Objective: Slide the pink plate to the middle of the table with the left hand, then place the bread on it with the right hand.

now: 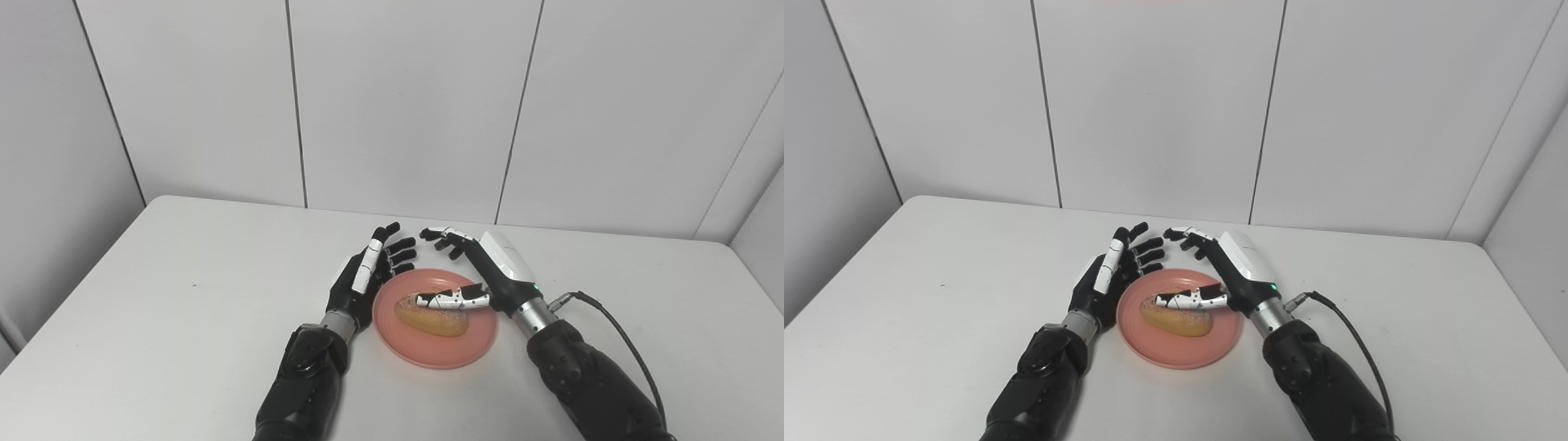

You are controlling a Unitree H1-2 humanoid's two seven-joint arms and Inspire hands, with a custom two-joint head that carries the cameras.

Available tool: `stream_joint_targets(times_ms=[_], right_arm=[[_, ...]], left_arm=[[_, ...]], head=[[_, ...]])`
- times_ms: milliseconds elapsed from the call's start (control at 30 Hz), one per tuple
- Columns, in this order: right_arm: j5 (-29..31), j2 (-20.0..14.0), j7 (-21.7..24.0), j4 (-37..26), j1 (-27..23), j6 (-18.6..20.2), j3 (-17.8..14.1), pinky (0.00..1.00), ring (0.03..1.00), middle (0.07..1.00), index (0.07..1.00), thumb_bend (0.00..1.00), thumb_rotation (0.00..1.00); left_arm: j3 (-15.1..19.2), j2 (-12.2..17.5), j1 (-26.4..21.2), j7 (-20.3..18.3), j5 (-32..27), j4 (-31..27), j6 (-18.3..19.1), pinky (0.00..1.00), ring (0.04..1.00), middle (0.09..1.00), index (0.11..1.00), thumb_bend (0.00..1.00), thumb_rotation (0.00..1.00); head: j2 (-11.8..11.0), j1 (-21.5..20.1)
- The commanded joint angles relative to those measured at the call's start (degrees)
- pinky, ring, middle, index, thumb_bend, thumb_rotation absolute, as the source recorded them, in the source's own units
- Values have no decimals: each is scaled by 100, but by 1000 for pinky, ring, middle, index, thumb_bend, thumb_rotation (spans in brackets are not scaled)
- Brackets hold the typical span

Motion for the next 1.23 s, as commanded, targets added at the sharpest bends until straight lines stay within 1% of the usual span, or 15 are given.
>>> stream_joint_targets(times_ms=[0, 67, 100, 167, 200, 267, 367, 467, 533, 633, 733, 833, 933, 1033, 1200], right_arm=[[115, 59, -331, -127, -131, -270, -147, 663, 778, 807, 749, 903, 679], [272, 102, -405, -111, -85, -271, -209, 692, 788, 810, 759, 877, 711], [614, 189, -293, -86, -30, -272, -387, 697, 790, 810, 760, 873, 715], [1149, 343, -100, -26, 48, -272, -711, 721, 781, 824, 802, 944, 872], [1365, 421, -21, 13, 79, -271, -878, 720, 780, 825, 805, 950, 885], [1822, 565, 221, 108, 128, -270, -1216, 739, 796, 843, 836, 986, 966], [2454, 741, 659, 259, 164, -240, -1648, 782, 823, 875, 878, 968, 995], [3174, 943, 1093, 376, 201, 30, -2139, 832, 862, 906, 907, 990, 1000], [3329, 1013, 1235, 448, 199, 85, -2322, 865, 881, 922, 928, 963, 1000], [3389, 1066, 1337, 548, 184, 105, -2464, 901, 896, 921, 927, 922, 1000], [3724, 1167, 1518, 598, 181, 344, -2700, 947, 912, 919, 917, 908, 1000], [3811, 1204, 1620, 625, 209, 468, -2799, 983, 934, 948, 950, 939, 1000], [3702, 1179, 1646, 682, 261, 486, -2791, 997, 948, 953, 950, 955, 1000], [3525, 1136, 1611, 729, 316, 458, -2738, 1000, 954, 946, 931, 928, 1000], [3378, 1111, 1554, 871, 382, 363, -2767, 997, 950, 942, 934, 893, 1000]], left_arm=[[-4, -4, 268, 11, -2, 87, -28, 809, 821, 808, 891, 832, 825], [-10, -3, 274, 53, 35, 83, -84, 832, 845, 848, 898, 831, 828], [-28, -5, 292, 129, 105, 60, -182, 837, 850, 856, 899, 830, 829], [-43, -13, 314, 250, 197, 36, -317, 930, 920, 917, 909, 824, 823], [-42, -19, 321, 307, 234, 29, -374, 937, 925, 921, 910, 825, 822], [-24, -49, 332, 458, 290, 9, -467, 976, 958, 944, 916, 829, 811], [-37, -74, 339, 681, 405, 5, -628, 998, 987, 973, 931, 851, 812], [-115, -106, 321, 1128, 735, 29, -890, 1000, 999, 997, 953, 861, 845], [-162, -122, 299, 1382, 920, 61, -1047, 1000, 1000, 1000, 980, 879, 872], [-212, -138, 265, 1724, 1126, 114, -1226, 1000, 1000, 1000, 998, 860, 892], [-319, -140, 260, 2458, 1659, 65, -1087, 1000, 1000, 1000, 1000, 786, 931], [-335, -139, 260, 2798, 1854, 31, -972, 1000, 1000, 1000, 998, 718, 950], [-328, -139, 273, 2865, 1838, -52, -774, 1000, 1000, 1000, 993, 720, 941], [-346, -132, 281, 2843, 1802, -139, -589, 1000, 1000, 999, 988, 740, 937], [-459, -41, 310, 2622, 1776, -308, -181, 1000, 1000, 1000, 1000, 777, 968]], head=[[5, -4], [10, -6], [14, -9], [16, -15], [17, -21], [21, -22], [14, -35], [15, -58], [10, -71], [1, -84], [-1, -104], [10, -137], [17, -136], [26, -140], [31, -171]])
